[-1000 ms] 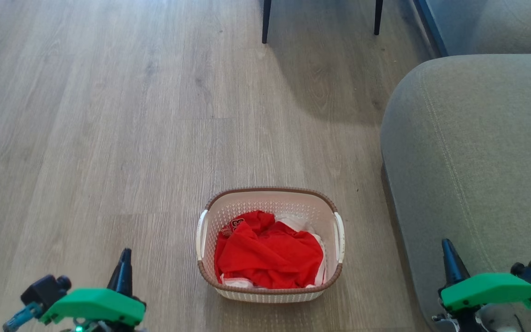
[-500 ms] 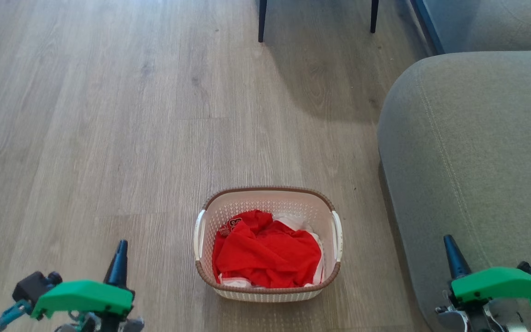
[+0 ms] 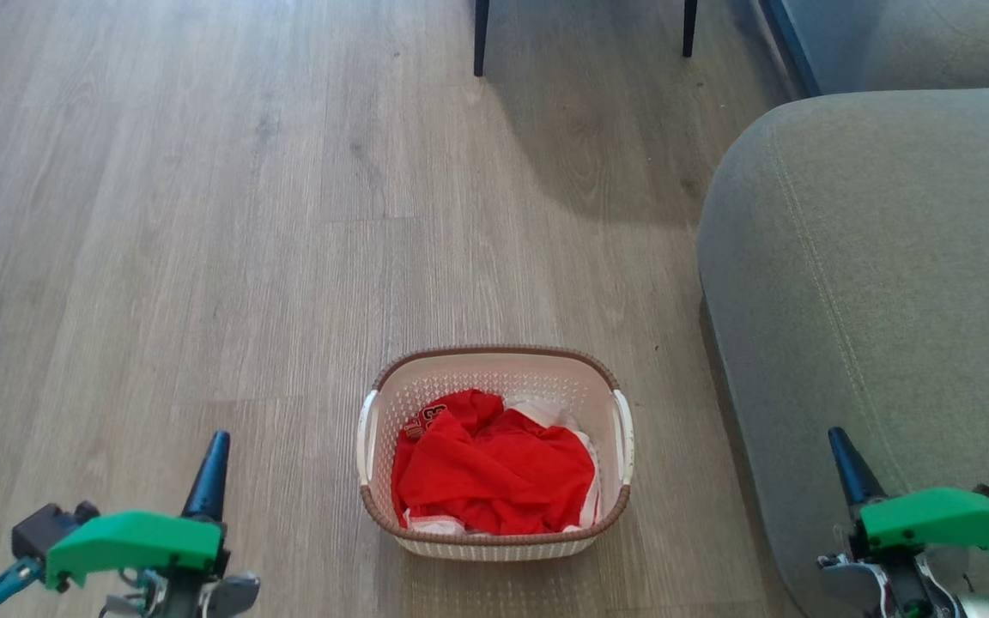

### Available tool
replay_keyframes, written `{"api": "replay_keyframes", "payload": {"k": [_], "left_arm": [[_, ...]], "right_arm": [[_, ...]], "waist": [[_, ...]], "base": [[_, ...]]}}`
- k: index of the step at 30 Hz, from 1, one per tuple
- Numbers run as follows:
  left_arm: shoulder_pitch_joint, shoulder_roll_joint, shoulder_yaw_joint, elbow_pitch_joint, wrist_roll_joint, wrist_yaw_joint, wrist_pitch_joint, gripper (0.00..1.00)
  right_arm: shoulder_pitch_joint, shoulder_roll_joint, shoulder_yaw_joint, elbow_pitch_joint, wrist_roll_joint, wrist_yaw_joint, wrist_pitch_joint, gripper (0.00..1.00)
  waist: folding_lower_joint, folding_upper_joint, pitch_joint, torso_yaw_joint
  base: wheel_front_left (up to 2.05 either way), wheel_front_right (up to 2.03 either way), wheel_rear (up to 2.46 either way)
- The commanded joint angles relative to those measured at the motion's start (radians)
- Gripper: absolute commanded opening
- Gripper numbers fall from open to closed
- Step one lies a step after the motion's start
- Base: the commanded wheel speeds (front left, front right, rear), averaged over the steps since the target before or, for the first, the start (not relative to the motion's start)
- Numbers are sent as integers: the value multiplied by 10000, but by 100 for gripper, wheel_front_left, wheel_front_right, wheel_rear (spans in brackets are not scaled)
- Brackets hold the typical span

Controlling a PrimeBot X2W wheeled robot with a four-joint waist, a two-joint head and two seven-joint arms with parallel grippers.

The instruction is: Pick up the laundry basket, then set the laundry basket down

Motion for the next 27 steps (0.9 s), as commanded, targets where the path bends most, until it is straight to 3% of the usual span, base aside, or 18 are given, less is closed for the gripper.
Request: {"api": "replay_keyframes", "payload": {"k": [1,27], "left_arm": [[-681,40,418,-292,-369,-120,111,0],[-1172,2,1027,-250,-3200,-452,844,0]], "right_arm": [[-614,-226,44,-286,374,12,140,0],[-986,-234,-343,-218,2971,15,895,0]], "waist": [[0,0,4,-15],[0,0,53,-199]], "base": [[0,0,0],[0,0,0]]}}
